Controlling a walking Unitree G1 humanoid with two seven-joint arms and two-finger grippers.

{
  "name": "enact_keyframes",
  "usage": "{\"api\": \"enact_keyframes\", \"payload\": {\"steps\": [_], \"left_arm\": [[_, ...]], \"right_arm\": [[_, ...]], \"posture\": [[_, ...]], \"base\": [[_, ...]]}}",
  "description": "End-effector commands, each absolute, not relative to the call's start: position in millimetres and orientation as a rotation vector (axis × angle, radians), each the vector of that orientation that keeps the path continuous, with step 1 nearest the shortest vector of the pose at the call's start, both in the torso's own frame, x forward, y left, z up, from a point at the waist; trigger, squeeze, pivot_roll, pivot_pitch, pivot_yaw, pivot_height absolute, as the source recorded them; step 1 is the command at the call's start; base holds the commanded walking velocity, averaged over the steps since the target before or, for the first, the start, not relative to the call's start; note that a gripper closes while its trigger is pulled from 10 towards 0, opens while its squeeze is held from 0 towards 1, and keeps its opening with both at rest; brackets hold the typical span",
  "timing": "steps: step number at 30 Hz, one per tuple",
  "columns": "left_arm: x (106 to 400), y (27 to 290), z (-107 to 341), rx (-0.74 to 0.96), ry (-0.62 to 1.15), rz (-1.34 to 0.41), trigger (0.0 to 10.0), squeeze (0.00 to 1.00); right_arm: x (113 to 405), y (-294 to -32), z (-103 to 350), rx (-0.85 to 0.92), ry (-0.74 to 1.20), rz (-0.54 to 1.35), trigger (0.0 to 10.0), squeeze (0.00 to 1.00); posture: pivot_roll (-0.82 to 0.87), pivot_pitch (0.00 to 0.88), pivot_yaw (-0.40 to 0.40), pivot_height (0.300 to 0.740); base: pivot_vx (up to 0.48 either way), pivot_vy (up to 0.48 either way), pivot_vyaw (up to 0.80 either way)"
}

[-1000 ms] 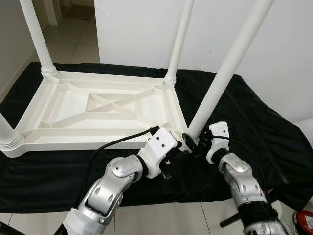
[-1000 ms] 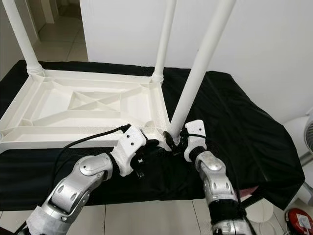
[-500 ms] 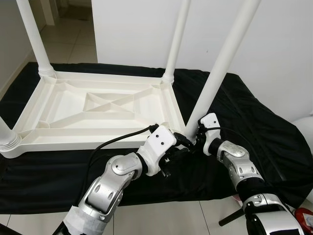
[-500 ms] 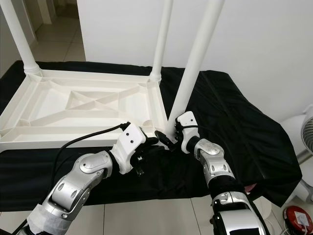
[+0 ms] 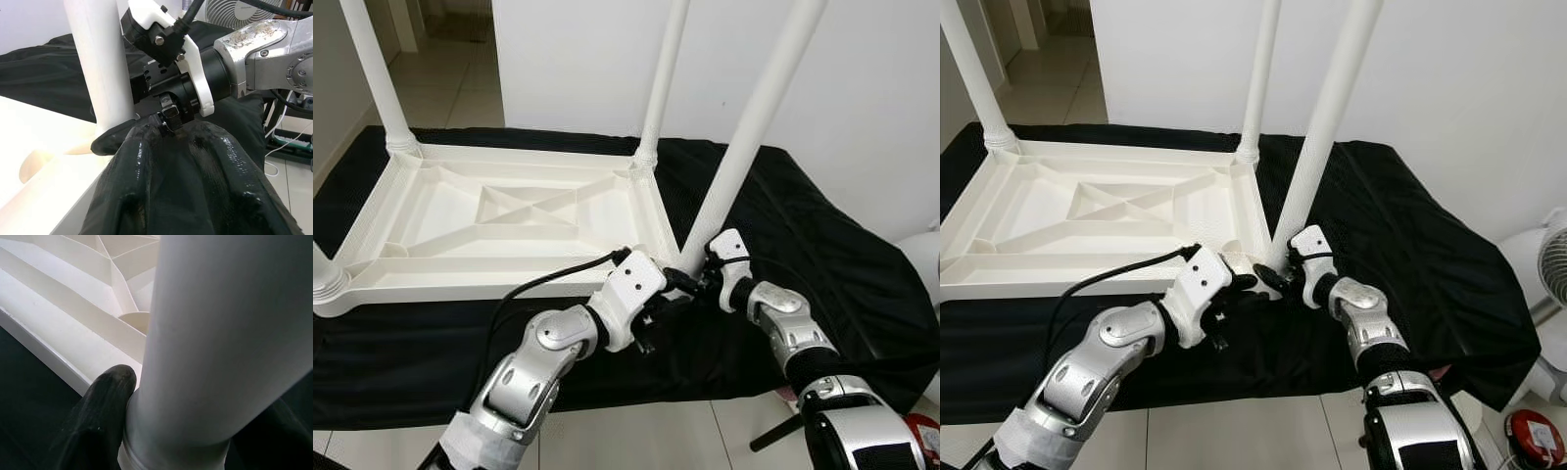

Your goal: Building children table

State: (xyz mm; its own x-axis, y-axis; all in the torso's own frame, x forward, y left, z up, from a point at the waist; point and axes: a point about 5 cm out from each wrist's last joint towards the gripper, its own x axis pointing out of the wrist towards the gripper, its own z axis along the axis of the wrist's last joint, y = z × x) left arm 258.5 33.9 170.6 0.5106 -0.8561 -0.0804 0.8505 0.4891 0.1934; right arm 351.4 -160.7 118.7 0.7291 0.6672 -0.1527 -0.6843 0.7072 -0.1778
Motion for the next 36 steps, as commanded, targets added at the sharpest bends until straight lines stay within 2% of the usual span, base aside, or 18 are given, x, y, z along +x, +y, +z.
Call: {"api": "enact_keyframes", "payload": {"steps": [1,2,3,4,8,13,18,21,25,27,28,29,36], "left_arm": [[259,33,172,0.23,-0.034,-1.013,10.0,0.0],[258,33,172,0.229,-0.034,-1.015,10.0,0.0],[258,33,172,0.229,-0.034,-1.015,10.0,0.0],[258,33,172,0.228,-0.033,-1.017,10.0,0.0],[257,33,171,0.227,-0.031,-1.02,10.0,0.0],[257,32,170,0.225,-0.025,-1.023,10.0,0.0],[256,31,169,0.224,-0.023,-1.028,10.0,0.0],[256,31,168,0.223,-0.02,-1.032,10.0,0.0],[255,31,168,0.223,-0.02,-1.033,10.0,0.0],[254,31,167,0.223,-0.017,-1.033,10.0,0.0],[254,31,167,0.223,-0.017,-1.033,10.0,0.0],[254,31,167,0.222,-0.016,-1.033,10.0,0.0],[253,30,167,0.222,-0.017,-1.033,10.0,0.0]], "right_arm": [[345,-162,106,-0.216,0.133,0.788,0.0,0.0],[345,-165,105,-0.213,0.124,0.767,3.9,0.0],[345,-165,105,-0.213,0.124,0.767,3.9,0.0],[345,-167,105,-0.201,0.117,0.752,10.0,0.0],[344,-170,106,-0.183,0.104,0.697,10.0,0.0],[347,-175,110,-0.154,0.067,0.521,10.0,0.0],[345,-171,113,-0.148,0.035,0.482,10.0,0.0],[338,-162,120,-0.127,-0.006,0.351,10.0,0.0],[335,-160,121,-0.103,-0.009,0.307,10.0,0.0],[329,-153,122,-0.061,-0.013,0.164,10.0,0.0],[329,-153,122,-0.061,-0.013,0.164,10.0,0.0],[320,-147,120,-0.054,-0.003,0.026,10.0,0.0],[301,-128,113,-0.014,0.04,-0.069,10.0,0.0]], "posture": [[0.0,0.0,-0.09,0.74],[0.0,0.0,-0.09,0.74],[0.0,0.0,-0.09,0.74],[-0.01,0.0,-0.089,0.74],[-0.01,0.0,-0.088,0.74],[-0.02,0.0,-0.082,0.74],[-0.03,0.0,-0.082,0.74],[-0.02,0.0,-0.085,0.74],[-0.02,0.0,-0.087,0.74],[-0.02,0.0,-0.093,0.74],[-0.02,0.0,-0.093,0.74],[-0.02,0.0,-0.094,0.74],[-0.01,0.0,-0.102,0.74]], "base": [[0.0,0.0,0.0],[0.0,0.0,0.0],[0.0,0.0,0.0],[0.0,0.0,0.0],[0.0,0.0,0.0],[0.0,0.0,0.0],[0.0,0.0,0.0],[0.0,0.0,0.0],[0.0,0.0,0.0],[0.0,0.0,0.0],[0.0,0.0,0.0],[0.0,0.0,0.0],[0.0,0.0,0.0]]}}
